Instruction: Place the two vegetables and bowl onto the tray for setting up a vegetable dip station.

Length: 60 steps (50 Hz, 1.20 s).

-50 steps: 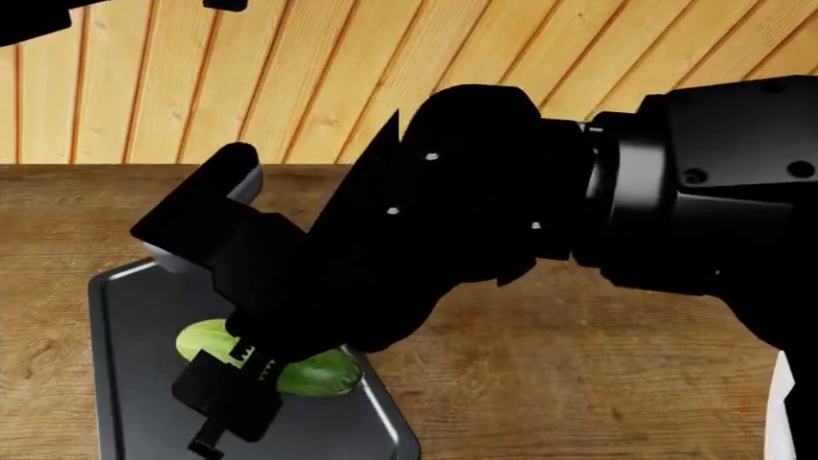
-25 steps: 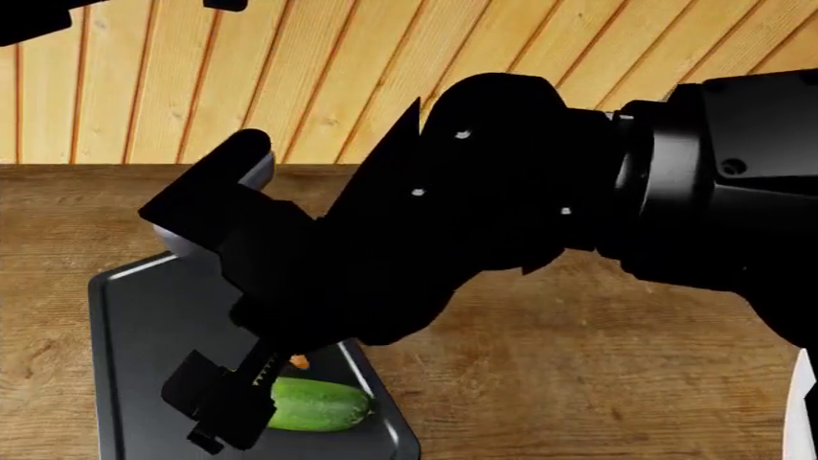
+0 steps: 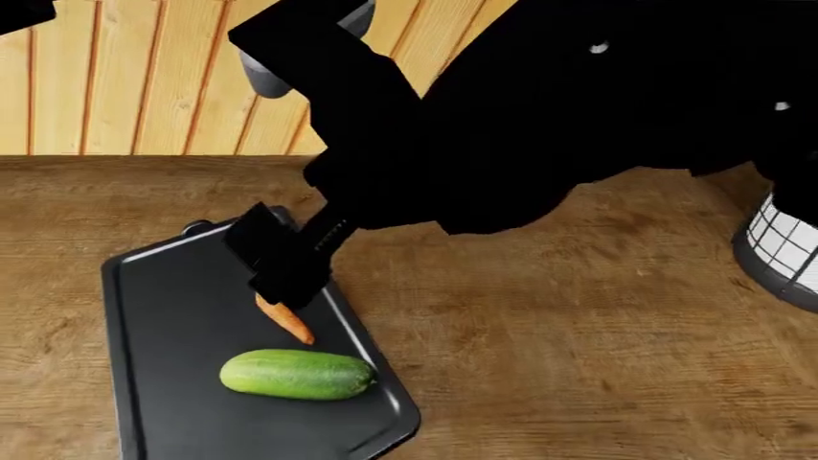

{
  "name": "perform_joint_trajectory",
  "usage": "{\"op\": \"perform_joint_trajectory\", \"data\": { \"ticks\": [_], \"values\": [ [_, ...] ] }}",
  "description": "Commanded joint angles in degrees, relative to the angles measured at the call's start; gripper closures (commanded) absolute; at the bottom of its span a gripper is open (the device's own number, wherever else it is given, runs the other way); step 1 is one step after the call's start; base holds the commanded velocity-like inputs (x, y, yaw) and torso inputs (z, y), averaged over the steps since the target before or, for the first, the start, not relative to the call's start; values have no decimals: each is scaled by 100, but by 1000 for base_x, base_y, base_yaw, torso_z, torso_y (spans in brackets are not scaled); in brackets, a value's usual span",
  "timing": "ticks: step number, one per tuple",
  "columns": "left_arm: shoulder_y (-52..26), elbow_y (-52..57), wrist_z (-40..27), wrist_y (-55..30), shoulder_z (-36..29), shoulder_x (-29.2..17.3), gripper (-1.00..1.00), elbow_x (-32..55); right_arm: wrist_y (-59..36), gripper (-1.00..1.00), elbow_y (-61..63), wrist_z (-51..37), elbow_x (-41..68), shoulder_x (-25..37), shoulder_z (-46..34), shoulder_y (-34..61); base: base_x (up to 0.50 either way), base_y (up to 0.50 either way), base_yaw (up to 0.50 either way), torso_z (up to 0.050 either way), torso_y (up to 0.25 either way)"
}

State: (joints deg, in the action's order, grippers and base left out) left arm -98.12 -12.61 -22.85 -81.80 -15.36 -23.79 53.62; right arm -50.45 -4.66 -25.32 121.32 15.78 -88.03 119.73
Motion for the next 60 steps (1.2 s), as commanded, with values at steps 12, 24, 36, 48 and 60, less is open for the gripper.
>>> {"op": "perform_joint_trajectory", "data": {
  "ticks": [12,24,36,48,60],
  "values": [
    [139,173,-227,-69,236,-121,-100,247,58,-100,38,-178,-202,199,71,87,-500,0,0,0,0],
    [463,547,-391,-197,520,-221,-100,608,290,-100,-50,11,-747,473,89,-89,-417,0,0,0,0],
    [957,1395,-1696,-800,1222,-545,-100,2284,976,-100,732,-161,-1626,1557,287,-383,0,0,0,0,0],
    [1373,1913,-3952,-502,1540,-1280,-100,5095,1338,-100,1731,-539,-1622,2666,664,-372,0,0,0,0,0],
    [1966,2912,-4985,204,1718,-2145,-100,6606,2068,-100,2411,-916,-1952,3217,895,-858,50,138,0,0,0]
  ]
}}
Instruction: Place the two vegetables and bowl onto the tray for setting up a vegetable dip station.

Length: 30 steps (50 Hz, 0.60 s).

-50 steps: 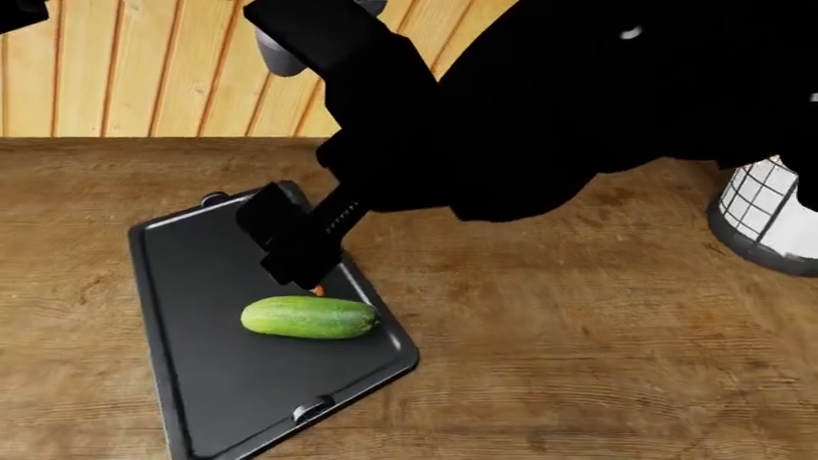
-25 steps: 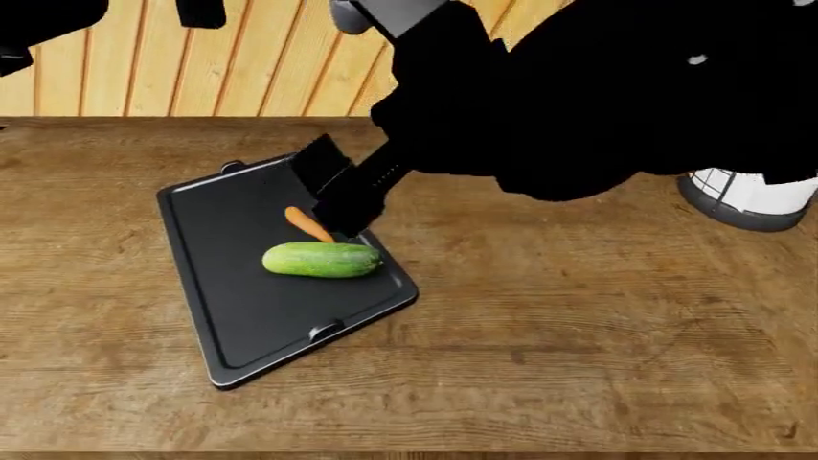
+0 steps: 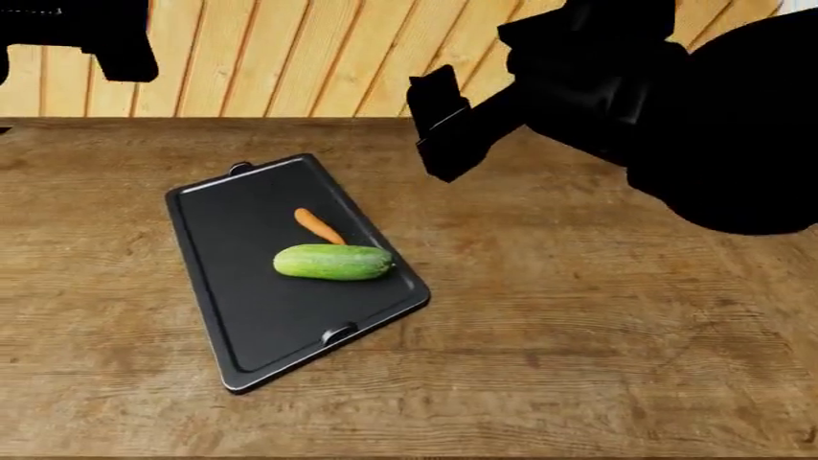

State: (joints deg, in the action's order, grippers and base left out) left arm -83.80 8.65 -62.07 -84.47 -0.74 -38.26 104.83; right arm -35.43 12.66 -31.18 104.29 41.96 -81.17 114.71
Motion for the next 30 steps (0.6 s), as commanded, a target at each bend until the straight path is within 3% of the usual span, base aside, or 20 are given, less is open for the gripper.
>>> {"op": "perform_joint_trajectory", "data": {
  "ticks": [1,6,13,30],
  "values": [
    [573,835,-1089,500,270,-740,-100,1537,593,-100,707,-380,-258,628,214,-377,246,500,0,0,0],
    [928,1081,-1162,678,484,-899,-100,1725,687,-100,1067,-515,-239,805,290,-417,246,500,0,0,0],
    [1469,1346,-968,784,907,-750,-100,1631,755,-100,1205,-601,-239,923,332,-475,259,500,0,0,0],
    [1842,1773,-902,998,1278,-893,-100,1859,1020,-100,1394,-656,-155,1108,408,-754,284,498,0,0,0]
  ]
}}
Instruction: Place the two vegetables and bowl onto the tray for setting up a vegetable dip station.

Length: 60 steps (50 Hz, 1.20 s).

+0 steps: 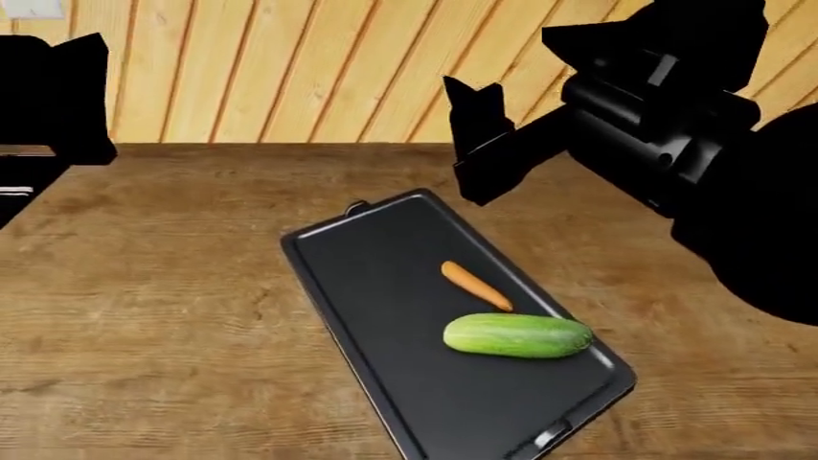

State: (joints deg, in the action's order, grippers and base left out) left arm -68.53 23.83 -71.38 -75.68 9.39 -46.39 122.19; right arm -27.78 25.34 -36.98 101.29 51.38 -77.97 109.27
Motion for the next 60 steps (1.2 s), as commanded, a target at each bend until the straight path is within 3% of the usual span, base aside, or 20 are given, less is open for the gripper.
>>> {"op": "perform_joint_trajectory", "data": {
  "ticks": [1,6,53,60],
  "values": [
    [323,260,33,122,259,-79,-100,118,178,-100,126,-61,42,152,57,-178,281,496,0,0,0],
    [352,291,102,124,273,-96,-100,137,156,-100,236,-35,-195,134,-12,-273,0,35,0,0,0],
    [789,622,267,434,617,-282,-100,177,429,-100,603,-228,-203,257,192,-471,-1,500,0,0,0],
    [846,637,290,464,642,-304,-100,162,341,-100,644,-285,-266,273,159,-467,-314,25,0,0,2]
  ]
}}
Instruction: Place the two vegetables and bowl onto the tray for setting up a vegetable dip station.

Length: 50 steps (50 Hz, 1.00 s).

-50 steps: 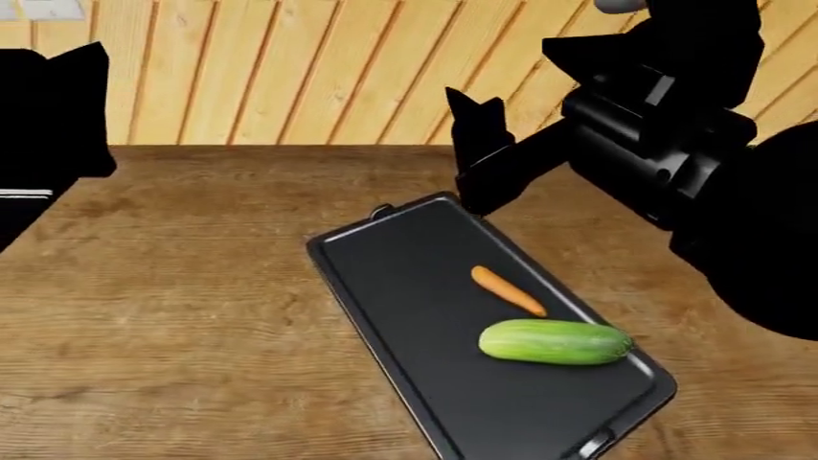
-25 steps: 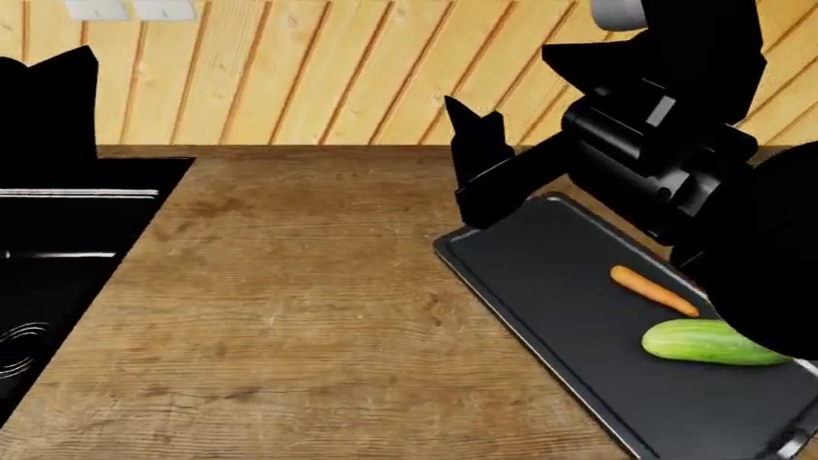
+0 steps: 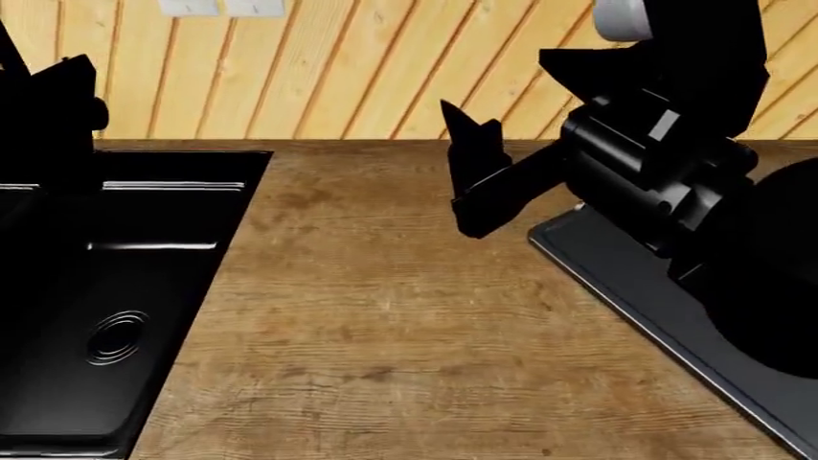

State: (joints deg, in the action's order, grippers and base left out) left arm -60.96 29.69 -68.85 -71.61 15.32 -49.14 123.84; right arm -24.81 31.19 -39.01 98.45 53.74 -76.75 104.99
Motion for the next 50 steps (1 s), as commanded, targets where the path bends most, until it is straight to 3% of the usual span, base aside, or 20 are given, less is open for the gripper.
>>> {"op": "perform_joint_trajectory", "data": {
  "ticks": [1,9,14,50],
  "values": [
    [83,57,32,75,49,-37,-100,10,48,-100,55,-84,27,40,41,-42,-500,50,0,0,0],
    [141,70,69,104,100,-69,-100,-6,126,-100,56,-76,37,58,88,-87,-500,57,0,0,0],
    [156,88,77,137,114,-88,-100,-5,66,-100,78,-110,-147,-3,71,-54,0,24,0,0,0],
    [304,187,178,293,200,-207,-100,-6,99,-100,224,-85,-84,151,203,-90,-1,500,0,0,0]
  ]
}}
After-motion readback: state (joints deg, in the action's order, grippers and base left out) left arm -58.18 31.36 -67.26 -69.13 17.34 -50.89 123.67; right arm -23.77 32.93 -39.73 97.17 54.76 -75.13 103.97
